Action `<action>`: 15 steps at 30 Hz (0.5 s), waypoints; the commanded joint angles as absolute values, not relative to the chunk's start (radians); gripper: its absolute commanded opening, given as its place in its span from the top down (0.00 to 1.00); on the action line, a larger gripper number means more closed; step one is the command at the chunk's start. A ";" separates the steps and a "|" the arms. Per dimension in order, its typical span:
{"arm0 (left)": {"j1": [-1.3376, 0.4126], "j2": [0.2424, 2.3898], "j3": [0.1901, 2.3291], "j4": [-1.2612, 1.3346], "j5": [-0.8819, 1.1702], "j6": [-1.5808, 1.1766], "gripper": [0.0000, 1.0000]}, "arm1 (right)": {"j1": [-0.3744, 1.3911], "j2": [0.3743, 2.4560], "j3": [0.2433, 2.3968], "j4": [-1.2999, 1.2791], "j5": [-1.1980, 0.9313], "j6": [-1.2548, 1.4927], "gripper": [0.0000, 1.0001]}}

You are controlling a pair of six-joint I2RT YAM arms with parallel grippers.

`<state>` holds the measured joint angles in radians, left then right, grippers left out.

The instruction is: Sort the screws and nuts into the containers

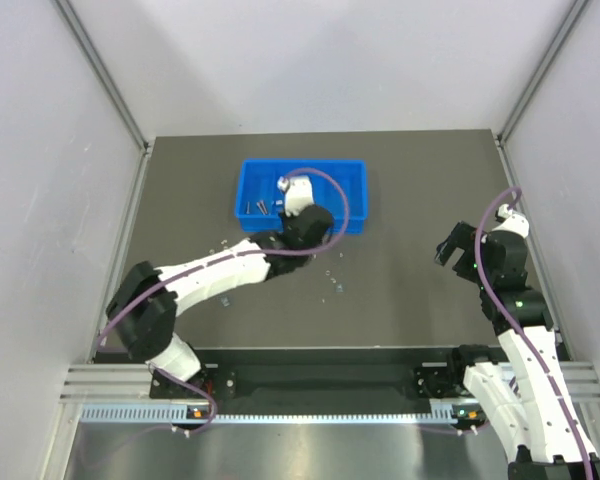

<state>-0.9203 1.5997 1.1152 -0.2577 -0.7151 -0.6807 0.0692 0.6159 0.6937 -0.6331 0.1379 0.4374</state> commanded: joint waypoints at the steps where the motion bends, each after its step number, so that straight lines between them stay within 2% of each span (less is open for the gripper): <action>1: -0.800 1.566 1.187 -0.117 -0.687 -0.502 0.85 | 0.075 0.612 0.686 -0.588 0.153 0.429 0.00; 6: -0.640 1.672 1.235 -0.034 -0.511 -0.465 0.85 | 0.074 0.626 0.690 -0.592 0.153 0.428 0.00; 15: -0.542 1.867 1.365 -0.009 -0.413 -0.454 0.85 | 0.075 0.607 0.698 -0.600 0.176 0.428 0.00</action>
<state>-0.5526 1.8610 1.2984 -0.0753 -0.4778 -0.4812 0.0692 0.6197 0.6933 -0.6327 0.1528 0.4374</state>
